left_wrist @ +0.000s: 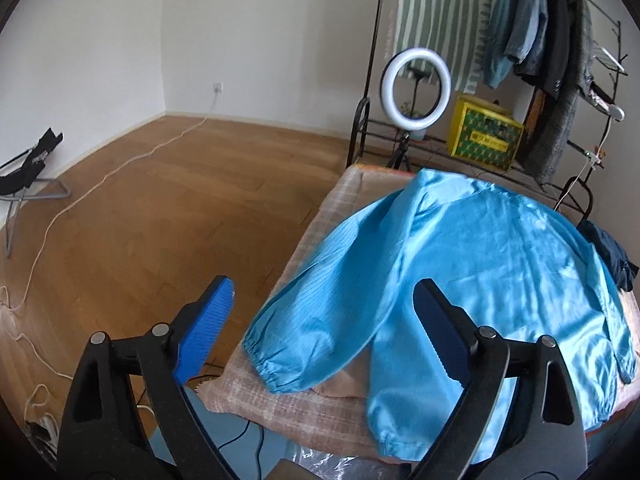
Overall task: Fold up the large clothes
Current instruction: 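Move the left tool to the coat's sleeve cuff and close on it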
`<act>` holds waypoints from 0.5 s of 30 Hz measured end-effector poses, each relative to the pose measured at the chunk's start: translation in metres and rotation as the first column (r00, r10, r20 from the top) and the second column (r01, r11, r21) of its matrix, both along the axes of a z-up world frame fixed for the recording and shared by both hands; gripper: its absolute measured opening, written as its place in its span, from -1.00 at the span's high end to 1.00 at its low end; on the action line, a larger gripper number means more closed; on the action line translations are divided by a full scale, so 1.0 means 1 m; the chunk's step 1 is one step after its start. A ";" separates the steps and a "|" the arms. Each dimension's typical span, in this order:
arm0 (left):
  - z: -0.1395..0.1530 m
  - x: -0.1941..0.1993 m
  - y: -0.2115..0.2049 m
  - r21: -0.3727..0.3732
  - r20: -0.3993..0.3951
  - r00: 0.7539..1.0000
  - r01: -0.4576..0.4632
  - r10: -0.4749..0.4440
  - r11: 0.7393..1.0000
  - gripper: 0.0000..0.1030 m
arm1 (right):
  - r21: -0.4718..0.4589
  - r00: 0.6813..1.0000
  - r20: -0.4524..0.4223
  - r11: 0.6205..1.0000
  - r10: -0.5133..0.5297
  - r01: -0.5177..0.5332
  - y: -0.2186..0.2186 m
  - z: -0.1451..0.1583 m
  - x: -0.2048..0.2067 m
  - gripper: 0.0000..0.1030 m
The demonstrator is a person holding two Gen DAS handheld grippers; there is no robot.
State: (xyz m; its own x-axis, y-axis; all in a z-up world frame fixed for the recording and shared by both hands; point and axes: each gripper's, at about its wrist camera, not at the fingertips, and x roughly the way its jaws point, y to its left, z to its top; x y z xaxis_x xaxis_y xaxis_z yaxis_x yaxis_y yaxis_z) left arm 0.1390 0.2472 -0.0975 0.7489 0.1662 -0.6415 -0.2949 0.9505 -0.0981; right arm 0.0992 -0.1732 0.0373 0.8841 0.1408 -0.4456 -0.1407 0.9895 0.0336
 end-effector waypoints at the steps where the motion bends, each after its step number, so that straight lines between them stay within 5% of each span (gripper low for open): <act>1: -0.008 0.006 0.006 -0.017 -0.018 1.000 0.001 -0.001 1.000 -0.59 | 0.006 1.000 -0.002 1.000 0.011 -0.011 0.002 -0.003 0.003 -1.00; 4: -0.039 0.027 0.032 -0.106 -0.080 0.997 -0.021 0.013 0.994 -0.18 | -0.001 0.999 -0.026 1.000 0.029 -0.029 0.007 -0.013 0.012 -1.00; 8: -0.075 0.055 0.057 -0.293 -0.125 0.992 -0.016 -0.022 0.956 -0.18 | -0.021 0.997 -0.060 0.998 0.055 -0.057 0.015 -0.024 0.023 -0.98; 15: -0.106 0.111 0.064 -0.304 -0.195 0.979 0.003 -0.065 0.953 -0.18 | -0.012 0.990 -0.120 0.997 0.076 -0.078 0.020 -0.039 0.039 -0.92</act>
